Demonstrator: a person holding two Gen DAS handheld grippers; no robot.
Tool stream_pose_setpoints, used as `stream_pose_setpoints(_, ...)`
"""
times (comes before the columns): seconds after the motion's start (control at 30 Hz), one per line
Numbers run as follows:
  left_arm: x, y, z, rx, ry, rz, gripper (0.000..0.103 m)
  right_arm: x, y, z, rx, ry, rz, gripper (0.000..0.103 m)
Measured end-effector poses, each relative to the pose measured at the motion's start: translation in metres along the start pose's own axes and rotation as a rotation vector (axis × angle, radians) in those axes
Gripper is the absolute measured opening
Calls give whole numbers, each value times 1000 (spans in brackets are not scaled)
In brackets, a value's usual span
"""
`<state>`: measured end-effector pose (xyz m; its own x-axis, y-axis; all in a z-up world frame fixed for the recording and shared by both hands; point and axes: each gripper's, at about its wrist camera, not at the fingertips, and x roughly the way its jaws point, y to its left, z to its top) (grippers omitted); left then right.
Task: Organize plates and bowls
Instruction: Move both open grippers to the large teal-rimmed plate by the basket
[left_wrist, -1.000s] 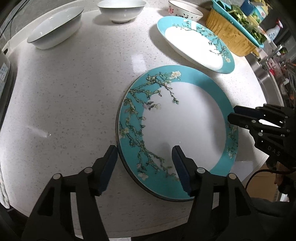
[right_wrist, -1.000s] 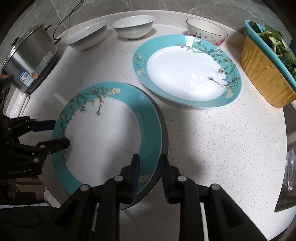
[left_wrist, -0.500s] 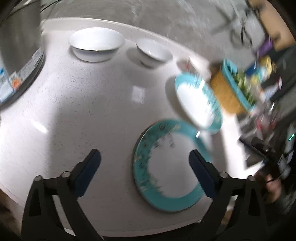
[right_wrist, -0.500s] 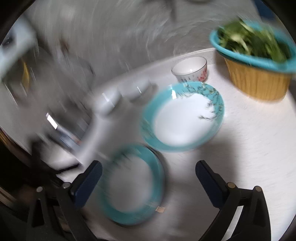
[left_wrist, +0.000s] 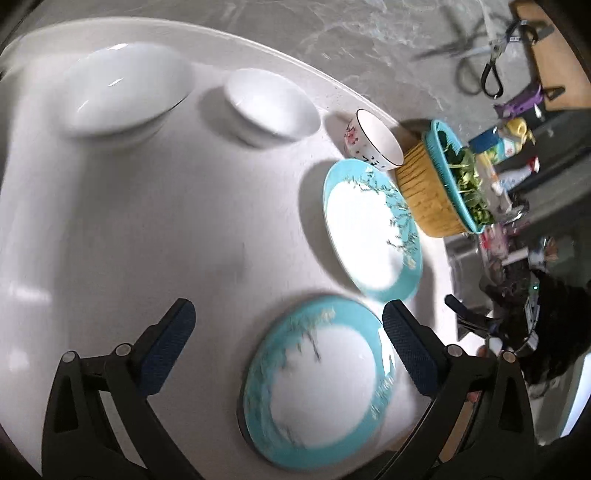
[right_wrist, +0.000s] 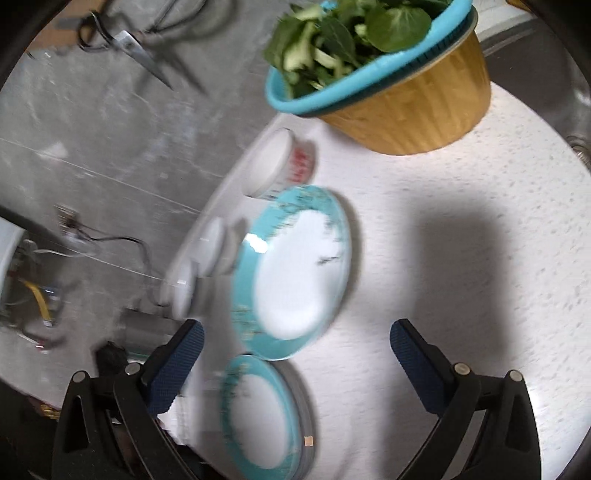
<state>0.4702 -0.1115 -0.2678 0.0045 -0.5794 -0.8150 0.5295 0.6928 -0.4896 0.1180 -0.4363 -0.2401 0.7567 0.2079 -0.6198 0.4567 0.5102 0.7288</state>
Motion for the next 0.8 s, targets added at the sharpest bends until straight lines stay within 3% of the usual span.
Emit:
stream_pose_setpoints(0.2, 53, -23, 60, 121, 49, 48, 102, 12, -23, 20, 10, 4, -157, 92)
stream_pose_setpoints(0.33, 84, -35, 76, 147, 64, 92, 103, 30, -39, 34, 32, 49, -111, 78)
stream_pose_setpoints(0.57, 127, -42, 87, 147, 110, 90, 102, 55, -43, 46, 1, 71, -23, 77)
stream_pose_setpoints(0.77, 153, -47, 90, 159, 136, 107, 100, 70, -28, 51, -65, 65, -44, 73)
stream_pose_setpoints(0.8, 157, -49, 91, 166, 136, 104, 97, 72, -26, 50, -78, 66, -47, 69)
